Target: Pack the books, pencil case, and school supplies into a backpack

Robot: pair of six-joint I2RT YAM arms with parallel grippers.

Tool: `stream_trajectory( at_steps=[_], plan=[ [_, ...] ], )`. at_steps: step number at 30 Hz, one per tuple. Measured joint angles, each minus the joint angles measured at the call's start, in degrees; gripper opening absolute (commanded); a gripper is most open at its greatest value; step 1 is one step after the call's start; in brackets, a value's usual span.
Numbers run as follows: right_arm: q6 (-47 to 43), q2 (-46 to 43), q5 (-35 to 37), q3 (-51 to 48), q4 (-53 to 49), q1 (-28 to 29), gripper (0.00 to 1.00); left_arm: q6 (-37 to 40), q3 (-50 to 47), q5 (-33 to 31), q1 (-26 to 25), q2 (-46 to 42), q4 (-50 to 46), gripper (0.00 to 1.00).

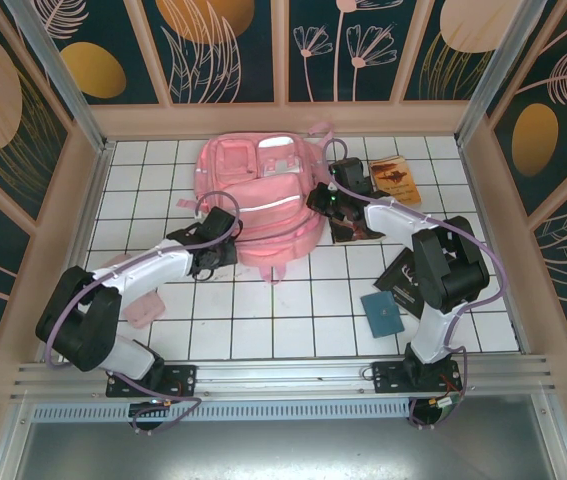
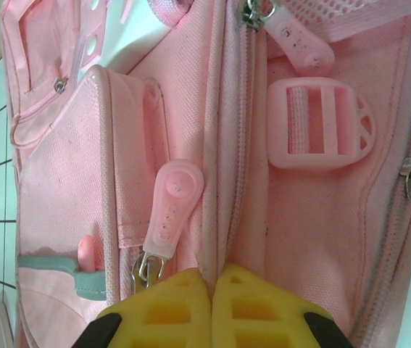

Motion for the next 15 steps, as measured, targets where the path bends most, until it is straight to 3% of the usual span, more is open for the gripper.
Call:
stream_trajectory(
  at_steps=[8,15],
  plan=[
    [-2.3,0.7,-1.3,1.0,0.3,0.0,0.10,3.1,4.4,2.2,7.8,4.4,2.0,0.00],
    [-7.2,0.7,-1.1,3.0,-1.7,-0.9,0.47,7.4,7.0,3.3,10.2,5.7,2.7,0.00]
  ],
)
